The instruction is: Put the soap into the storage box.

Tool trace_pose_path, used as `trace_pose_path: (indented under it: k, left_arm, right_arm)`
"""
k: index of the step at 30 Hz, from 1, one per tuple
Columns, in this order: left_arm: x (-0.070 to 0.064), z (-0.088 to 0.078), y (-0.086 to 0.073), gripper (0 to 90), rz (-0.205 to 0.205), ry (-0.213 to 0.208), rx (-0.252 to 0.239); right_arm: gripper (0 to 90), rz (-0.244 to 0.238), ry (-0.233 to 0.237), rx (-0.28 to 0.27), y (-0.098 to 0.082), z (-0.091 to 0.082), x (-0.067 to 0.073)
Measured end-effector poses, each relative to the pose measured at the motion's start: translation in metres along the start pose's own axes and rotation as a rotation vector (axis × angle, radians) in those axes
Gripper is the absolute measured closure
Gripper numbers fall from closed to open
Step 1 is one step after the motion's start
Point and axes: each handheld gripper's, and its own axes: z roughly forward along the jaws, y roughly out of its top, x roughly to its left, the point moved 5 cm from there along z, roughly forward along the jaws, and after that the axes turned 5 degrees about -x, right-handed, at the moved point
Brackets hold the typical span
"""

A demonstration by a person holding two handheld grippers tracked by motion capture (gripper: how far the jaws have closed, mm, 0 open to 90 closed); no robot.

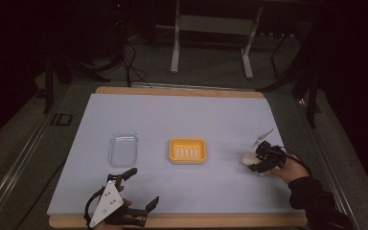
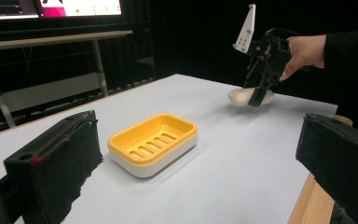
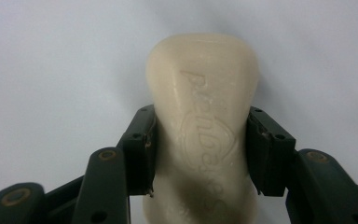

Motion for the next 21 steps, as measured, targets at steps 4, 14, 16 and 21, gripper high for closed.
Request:
trace_pose_path:
  k: [4,14,16,21]
  left_arm:
    - [0.0,0.0,0.0,0.0,-0.002,-0.001,-0.001]
    - [0.001,0.0,0.0,0.0,-0.001,0.003,-0.001]
    - [0.001,0.0,0.0,0.0,-0.001,0.003,0.0]
    - [0.0,0.0,0.0,0.0,-0.001,0.001,0.001]
  right_arm:
    - [49.7,-0.033,0.014,-0.011,0.004,-0.003,-0.001]
    - [49.6,-0.107,0.048,-0.011,0.014,-0.007,-0.005]
    - [49.7,-0.111,0.054,-0.01,0.016,-0.007,-0.007]
    - [49.6,-0.131,0.068,-0.014,0.022,-0.007,-0.01]
